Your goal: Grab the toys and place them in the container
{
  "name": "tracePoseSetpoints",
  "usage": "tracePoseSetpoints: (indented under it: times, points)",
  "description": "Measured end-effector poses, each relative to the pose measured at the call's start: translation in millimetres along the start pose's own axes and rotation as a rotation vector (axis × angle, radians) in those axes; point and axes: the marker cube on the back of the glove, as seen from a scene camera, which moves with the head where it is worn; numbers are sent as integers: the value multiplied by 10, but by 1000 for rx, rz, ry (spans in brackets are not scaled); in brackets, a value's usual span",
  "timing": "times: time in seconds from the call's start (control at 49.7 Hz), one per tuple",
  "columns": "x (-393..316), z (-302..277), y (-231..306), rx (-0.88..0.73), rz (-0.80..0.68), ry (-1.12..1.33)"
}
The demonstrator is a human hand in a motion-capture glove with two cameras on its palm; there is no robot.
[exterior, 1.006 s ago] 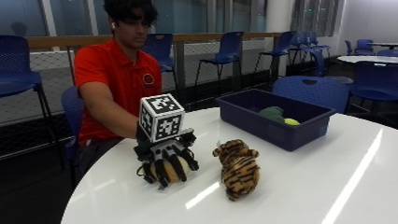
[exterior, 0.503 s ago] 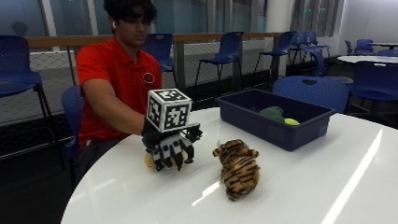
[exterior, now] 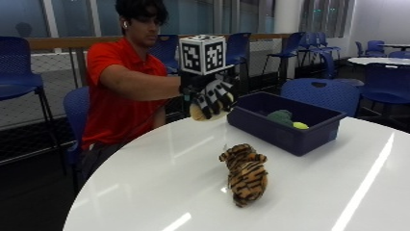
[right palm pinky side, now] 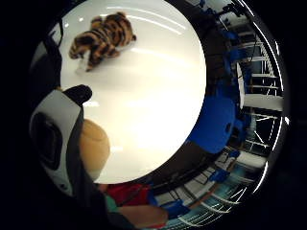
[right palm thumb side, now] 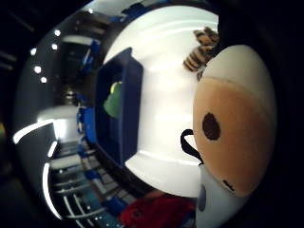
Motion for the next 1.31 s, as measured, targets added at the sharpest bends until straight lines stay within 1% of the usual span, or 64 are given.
tracePoseSetpoints:
  times: [0.141, 0.402, 0.523, 0.664, 0.764, 0.865, 0.925, 1.006, 1.066, 1.167, 1.307]
  points:
    - [-623, -219, -23, 6, -85, 0]
    - [-1707, -351, -108, 10, -208, 12]
    - [-2329, -462, -75, 47, -310, 30]
    - [-2881, -528, -73, 70, -429, 62]
    - [-3144, -493, -81, 68, -371, 38]
    - [-3251, -412, -63, 49, -436, 30]
    - [-3154, -320, -105, 15, -487, 81]
    - [-3060, -217, -119, -59, -501, 122]
    - [-2945, -185, -135, -68, -536, 134]
    - [-2890, -206, -118, -85, -433, -9]
    - [-2522, -253, -194, -66, -378, -77]
